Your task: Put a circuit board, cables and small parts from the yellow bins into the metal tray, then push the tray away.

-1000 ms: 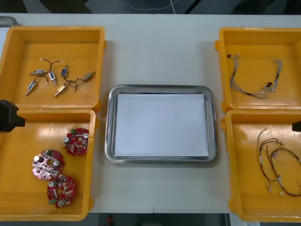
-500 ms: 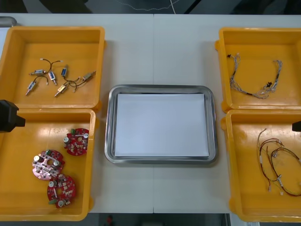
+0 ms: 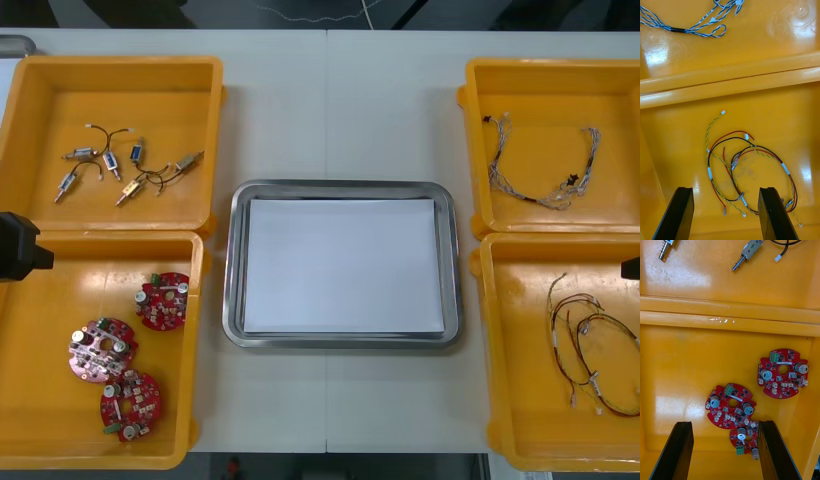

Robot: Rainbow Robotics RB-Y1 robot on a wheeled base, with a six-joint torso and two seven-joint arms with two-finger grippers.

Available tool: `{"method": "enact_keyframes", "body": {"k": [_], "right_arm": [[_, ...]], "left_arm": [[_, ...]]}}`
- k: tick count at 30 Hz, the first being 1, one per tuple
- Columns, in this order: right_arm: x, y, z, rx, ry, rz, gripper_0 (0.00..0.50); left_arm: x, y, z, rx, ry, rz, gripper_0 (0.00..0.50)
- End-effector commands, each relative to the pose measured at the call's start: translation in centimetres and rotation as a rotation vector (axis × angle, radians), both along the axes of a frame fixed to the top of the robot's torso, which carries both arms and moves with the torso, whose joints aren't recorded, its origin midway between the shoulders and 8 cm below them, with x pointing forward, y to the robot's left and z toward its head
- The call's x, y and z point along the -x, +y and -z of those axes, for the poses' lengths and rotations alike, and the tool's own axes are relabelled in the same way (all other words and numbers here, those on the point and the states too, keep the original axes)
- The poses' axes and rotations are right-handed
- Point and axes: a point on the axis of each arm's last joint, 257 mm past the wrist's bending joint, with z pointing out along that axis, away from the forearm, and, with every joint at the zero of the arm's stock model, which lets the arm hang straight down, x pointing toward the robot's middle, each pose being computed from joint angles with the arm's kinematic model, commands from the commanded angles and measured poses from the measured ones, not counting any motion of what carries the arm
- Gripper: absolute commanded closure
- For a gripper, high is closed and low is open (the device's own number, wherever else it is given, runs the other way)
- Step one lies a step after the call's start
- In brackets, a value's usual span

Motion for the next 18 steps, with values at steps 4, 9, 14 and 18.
{"method": "enact_keyframes", "body": {"k": [4,9,14,18], "right_arm": [[0.49,-1.68,-0.76,0.017,-0.004,0.054,0.000],[0.49,-1.68,-0.76,0.017,-0.004,0.054,0.000],[0.49,-1.68,-0.76,0.017,-0.004,0.054,0.000],[0.49,-1.68,-0.76,0.017,-0.004,0.054,0.000]], "left_arm": [[0.39,1.27,-1.29,-0.071,-0.020,0.038,0.000],[0.39,1.27,-1.29,-0.071,-0.020,0.038,0.000],[0.39,1.27,-1.29,-0.071,-0.020,0.038,0.000],[0.39,1.27,-1.29,-0.071,-0.020,0.038,0.000]]}}
